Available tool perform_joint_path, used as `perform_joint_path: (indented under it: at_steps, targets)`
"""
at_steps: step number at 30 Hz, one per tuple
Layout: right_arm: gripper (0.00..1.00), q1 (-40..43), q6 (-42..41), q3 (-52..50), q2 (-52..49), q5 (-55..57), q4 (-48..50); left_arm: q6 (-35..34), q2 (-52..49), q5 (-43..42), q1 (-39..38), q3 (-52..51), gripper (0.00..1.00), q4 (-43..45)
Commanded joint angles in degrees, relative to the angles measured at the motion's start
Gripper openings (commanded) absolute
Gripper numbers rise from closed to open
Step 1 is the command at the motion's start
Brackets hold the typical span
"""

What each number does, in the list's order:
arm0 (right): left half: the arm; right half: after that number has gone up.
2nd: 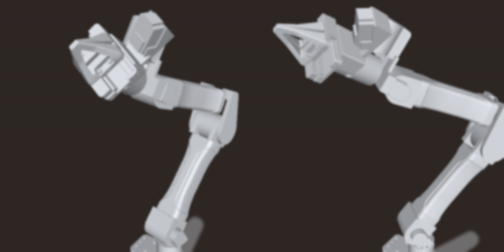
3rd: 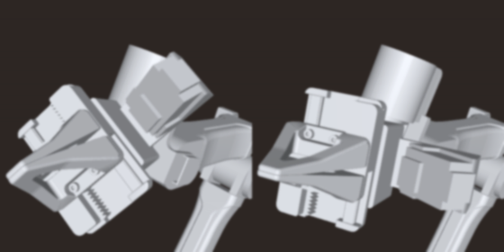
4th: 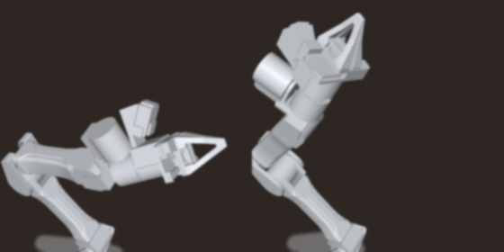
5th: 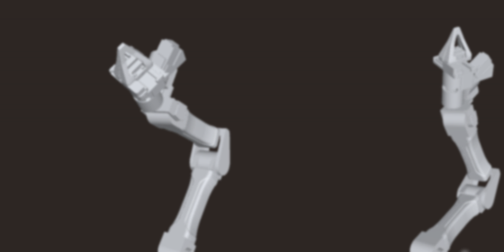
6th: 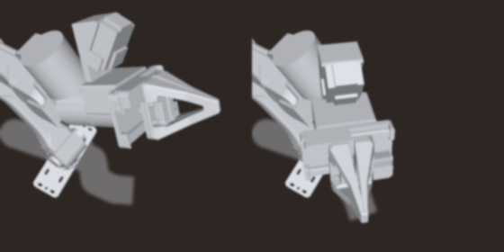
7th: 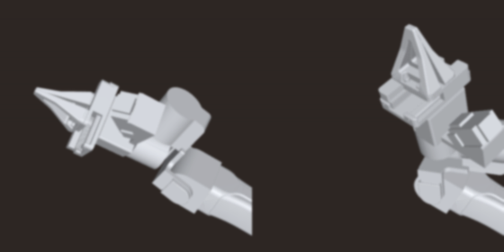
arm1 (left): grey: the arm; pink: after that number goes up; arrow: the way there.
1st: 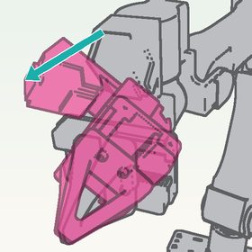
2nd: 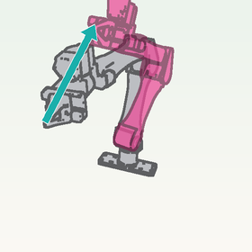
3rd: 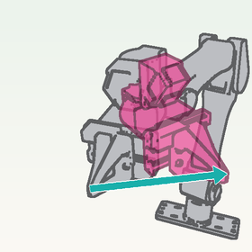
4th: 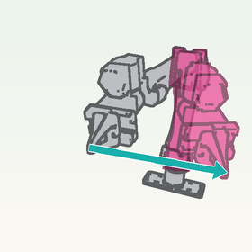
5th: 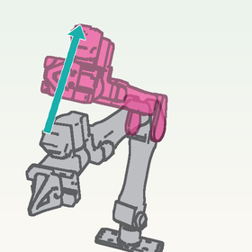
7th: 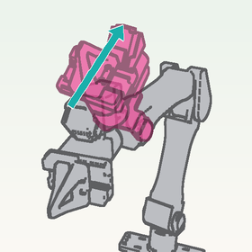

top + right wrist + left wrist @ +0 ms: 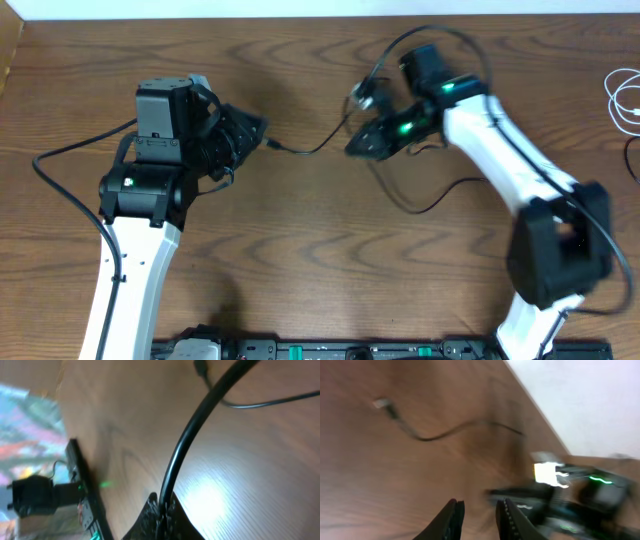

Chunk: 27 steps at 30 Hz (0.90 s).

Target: Untangle cables

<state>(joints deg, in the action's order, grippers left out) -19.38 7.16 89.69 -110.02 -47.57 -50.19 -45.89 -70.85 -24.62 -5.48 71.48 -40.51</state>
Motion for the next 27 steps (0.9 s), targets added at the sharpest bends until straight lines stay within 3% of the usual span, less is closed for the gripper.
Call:
perform_joint_path:
  at_steps: [1, 7, 13, 18, 22, 27]
  targets:
    - [0.01, 3.30, -8.28, 7.82, 10.19, 11.06, -1.25, 5.33, -1.44, 4.79, 0.04, 0.85, 0.26, -2.14]
    - [0.01, 9.53, -16.52, 20.33, 17.88, 28.74, 0.90, 5.81, -2.14, 4.79, 0.04, 0.85, 0.26, -2.05]
    - [0.01, 15.13, -16.50, 22.32, 21.40, 44.22, 14.14, 5.81, -2.16, 4.81, 0.04, 0.85, 0.26, -0.96]
    - [0.01, 18.80, -4.92, 22.25, 17.55, 47.47, 23.41, 5.81, -2.16, 4.83, 0.04, 0.85, 0.26, -0.31]
    - [0.01, 20.31, 3.65, 22.25, 12.02, 57.02, 29.16, 5.81, -2.19, 4.83, 0.04, 0.85, 0.26, 0.72]
    - [0.01, 22.73, 12.31, 22.25, 2.51, 60.41, 44.17, 5.81, -2.86, 5.20, 0.02, 0.85, 0.26, 2.47]
